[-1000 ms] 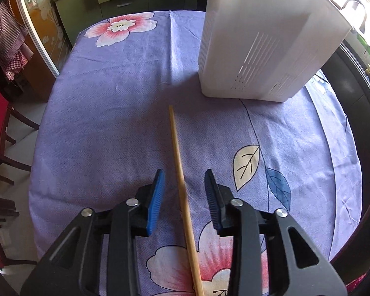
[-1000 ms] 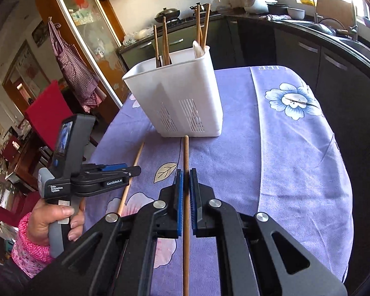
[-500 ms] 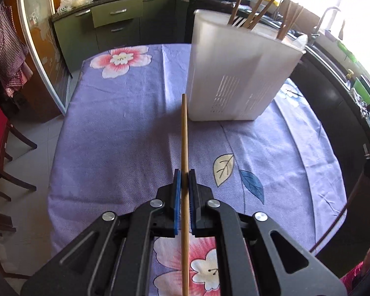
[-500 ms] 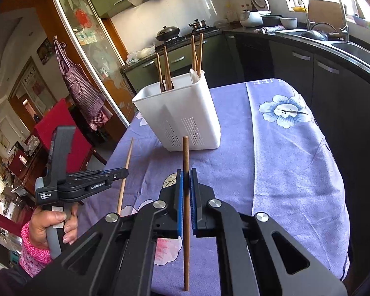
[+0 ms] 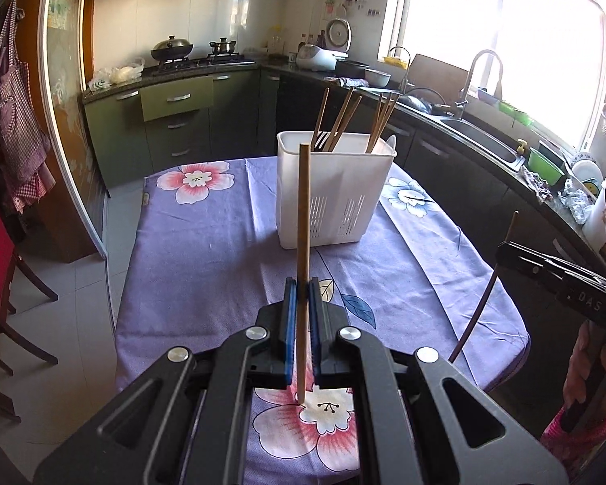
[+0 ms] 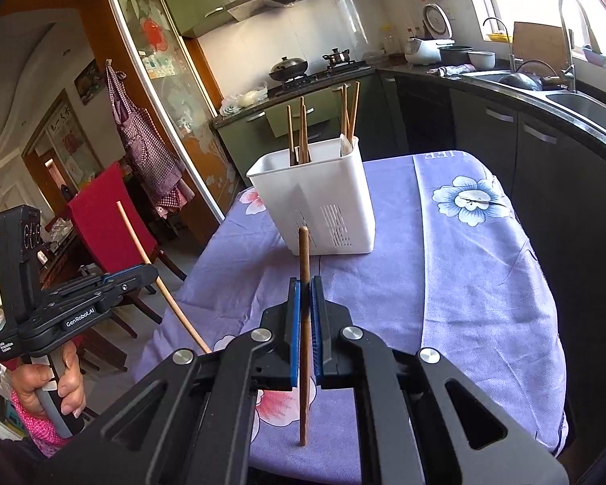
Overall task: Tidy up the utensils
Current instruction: 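Carry both chopsticks upright over the white holder and release them inside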
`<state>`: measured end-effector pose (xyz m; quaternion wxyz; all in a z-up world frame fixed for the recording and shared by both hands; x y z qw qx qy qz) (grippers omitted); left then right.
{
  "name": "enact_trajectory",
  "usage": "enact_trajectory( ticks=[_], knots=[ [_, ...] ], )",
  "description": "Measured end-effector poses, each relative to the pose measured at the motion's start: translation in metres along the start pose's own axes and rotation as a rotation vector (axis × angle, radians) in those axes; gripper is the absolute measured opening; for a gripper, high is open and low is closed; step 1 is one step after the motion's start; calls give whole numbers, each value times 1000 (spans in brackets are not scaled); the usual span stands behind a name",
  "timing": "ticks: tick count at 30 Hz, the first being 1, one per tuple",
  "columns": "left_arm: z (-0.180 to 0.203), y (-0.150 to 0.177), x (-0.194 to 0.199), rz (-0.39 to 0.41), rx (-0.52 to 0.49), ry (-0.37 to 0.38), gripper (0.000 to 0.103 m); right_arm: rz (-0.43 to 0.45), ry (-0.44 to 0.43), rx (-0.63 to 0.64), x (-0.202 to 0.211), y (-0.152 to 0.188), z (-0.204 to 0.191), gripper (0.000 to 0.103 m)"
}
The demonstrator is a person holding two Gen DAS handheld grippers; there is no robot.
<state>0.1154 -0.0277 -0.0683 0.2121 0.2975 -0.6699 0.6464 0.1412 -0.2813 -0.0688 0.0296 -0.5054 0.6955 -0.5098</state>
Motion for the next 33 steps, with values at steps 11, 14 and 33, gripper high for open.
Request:
enact_trajectory(
  ticks=[11,14,33],
  knots=[
    [-2,-15,12,16,1,31,6,19,-5,59,8,-17,-16,6],
    [-3,-29,18,25,4,45,6,40,0,95,14,-34,-24,6],
    [7,-208,71,297,28,60,6,279,36,250,25,-219,-59,6]
  ],
)
Point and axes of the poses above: each gripper's, at about its wrist camera, not at the fingertips, and x roughly against the way its jaws point, z to its right, y to its underside, the point moved 5 cm from there along -x, roughly the way its jaws point, and after that the axes turned 15 degrees about -y, right-handed, at the moved point
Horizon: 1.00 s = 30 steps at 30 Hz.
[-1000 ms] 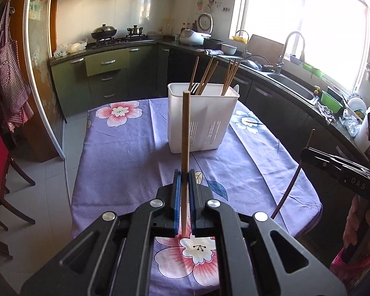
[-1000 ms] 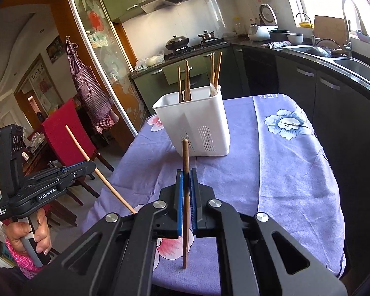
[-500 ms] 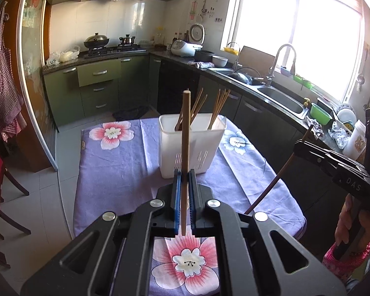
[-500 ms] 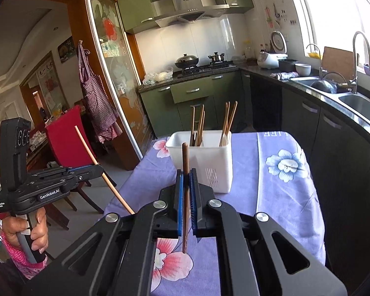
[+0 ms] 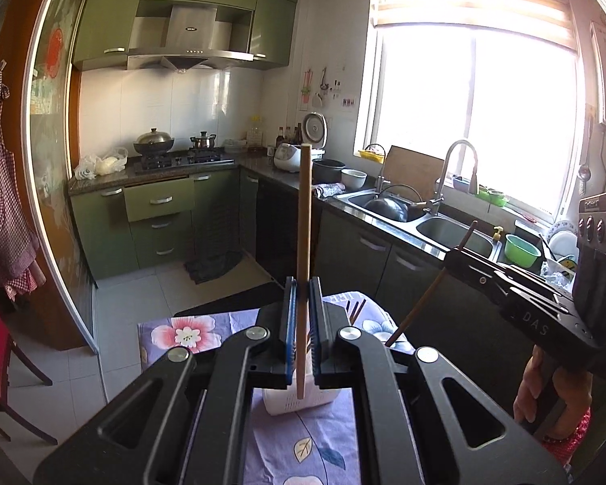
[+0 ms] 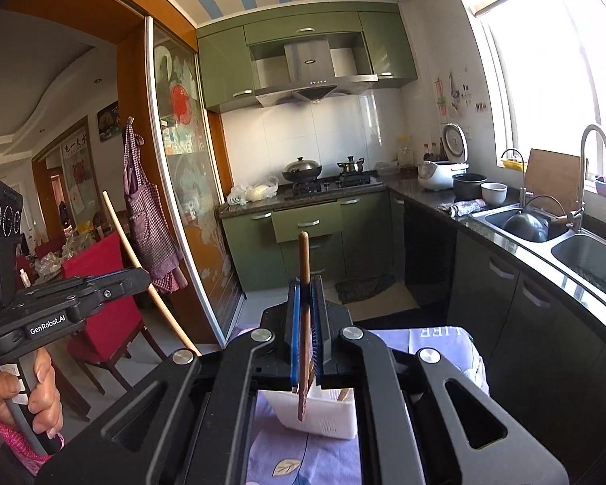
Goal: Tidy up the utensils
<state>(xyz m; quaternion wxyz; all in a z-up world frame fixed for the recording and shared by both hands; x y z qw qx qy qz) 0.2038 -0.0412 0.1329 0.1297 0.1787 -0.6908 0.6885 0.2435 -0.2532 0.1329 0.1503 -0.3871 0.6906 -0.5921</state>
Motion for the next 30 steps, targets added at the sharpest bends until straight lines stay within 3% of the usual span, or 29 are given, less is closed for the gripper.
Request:
enact_trajectory(
  ticks=[7,14,21,24,26,30],
  knots=[
    [19,-6,-62,-18,-32,-37,6,-15,30,-23,-55,-9,41,6],
    [15,26,-132,-143,-33,-53,6,-102,23,-79,-110,23,79,6],
    [12,66,-173,-250,-62,-72,7,-187,3,-117,-146,63,93,6],
    [16,81,-181,-270,-85,-78,23,-221,-2,-128,-157,80,94,7],
    [18,89,-181,-269,-97,-85,43,-240,3,-126,-160,91,92,10],
    [19,98,-173,-250,-112,-107,44,-234,19,-109,-152,99,85,11]
  ],
)
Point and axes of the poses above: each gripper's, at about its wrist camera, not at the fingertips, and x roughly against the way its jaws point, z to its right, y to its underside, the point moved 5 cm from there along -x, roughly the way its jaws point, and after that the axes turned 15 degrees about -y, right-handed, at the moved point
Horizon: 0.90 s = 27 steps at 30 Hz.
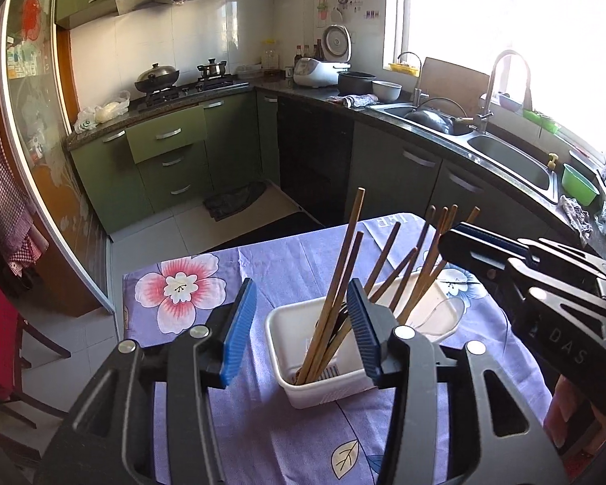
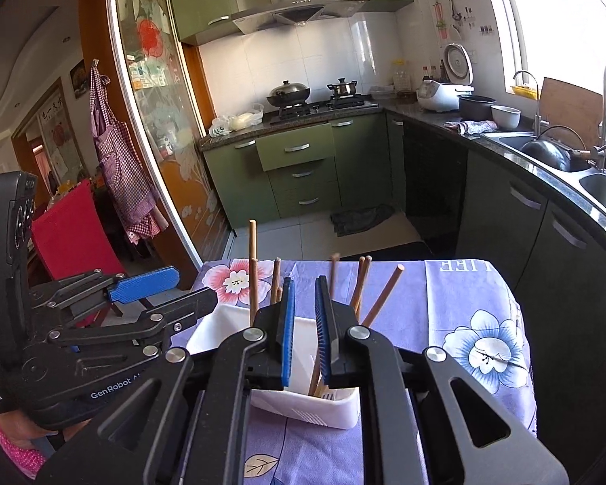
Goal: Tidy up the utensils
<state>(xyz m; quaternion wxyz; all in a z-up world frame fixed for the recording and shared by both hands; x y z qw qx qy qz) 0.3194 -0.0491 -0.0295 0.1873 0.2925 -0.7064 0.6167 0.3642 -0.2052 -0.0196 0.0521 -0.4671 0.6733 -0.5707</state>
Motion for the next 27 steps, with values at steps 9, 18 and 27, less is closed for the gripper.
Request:
enact_trajectory(
  ticks=[9,18,27],
  knots=[
    [-21,43,57,67,73,37,66,51,34,35,71,47,-30,39],
    [-38,114,122,160,175,8,96,143,131,82,144,144,-65,86],
    [-50,157,187,233,219,-35,96,303,202,142,218,199,-110,98]
  ],
)
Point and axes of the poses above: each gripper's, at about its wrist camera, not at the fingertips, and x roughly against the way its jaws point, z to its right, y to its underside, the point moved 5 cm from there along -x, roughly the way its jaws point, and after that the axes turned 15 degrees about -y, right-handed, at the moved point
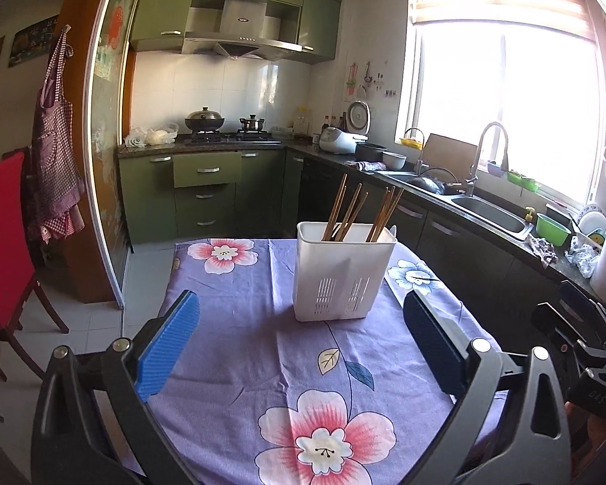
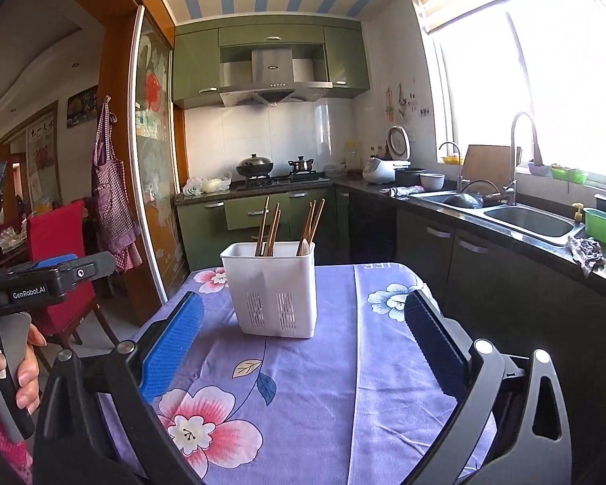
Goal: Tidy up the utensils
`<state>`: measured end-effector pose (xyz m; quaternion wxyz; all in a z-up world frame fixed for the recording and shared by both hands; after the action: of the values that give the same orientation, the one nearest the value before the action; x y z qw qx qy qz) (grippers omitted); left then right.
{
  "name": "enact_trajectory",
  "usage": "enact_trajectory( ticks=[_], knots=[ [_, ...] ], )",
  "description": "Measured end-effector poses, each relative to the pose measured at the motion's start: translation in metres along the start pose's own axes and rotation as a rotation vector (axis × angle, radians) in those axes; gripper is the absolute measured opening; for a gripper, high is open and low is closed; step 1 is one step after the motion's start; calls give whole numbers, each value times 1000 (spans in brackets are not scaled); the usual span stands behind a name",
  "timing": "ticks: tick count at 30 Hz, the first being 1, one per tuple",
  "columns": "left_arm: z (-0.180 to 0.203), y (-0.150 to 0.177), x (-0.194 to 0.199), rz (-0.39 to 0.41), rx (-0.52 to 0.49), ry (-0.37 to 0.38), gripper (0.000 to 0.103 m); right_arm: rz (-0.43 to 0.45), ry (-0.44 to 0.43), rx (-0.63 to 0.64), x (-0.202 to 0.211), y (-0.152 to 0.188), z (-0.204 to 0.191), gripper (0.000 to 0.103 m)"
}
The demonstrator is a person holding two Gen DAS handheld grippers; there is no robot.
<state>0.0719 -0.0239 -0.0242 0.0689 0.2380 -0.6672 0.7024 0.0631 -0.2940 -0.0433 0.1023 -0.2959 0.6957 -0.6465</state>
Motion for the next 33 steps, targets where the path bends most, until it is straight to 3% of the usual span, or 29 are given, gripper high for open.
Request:
enact_trajectory(
  ticks=[11,33],
  knots=[
    [-11,20,27,-17,-22,-23,96,25,-9,8,31,-8,-22,98],
    [-17,17,39,-7,-3,-22,96,13,-17,13,28,-18,-33,98]
  ],
)
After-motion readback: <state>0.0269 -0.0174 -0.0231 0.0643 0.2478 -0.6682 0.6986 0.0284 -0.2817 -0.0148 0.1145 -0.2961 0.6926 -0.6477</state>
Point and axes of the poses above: each gripper's, at about its wrist camera, not at the fingertips, and x roughly against the way its jaws point, z to its right, y to its underside, the point moved 5 cm from there along -x, roughly the way its jaws point, and after that the axes turned 15 degrees about -y, right-handed, at the moved point
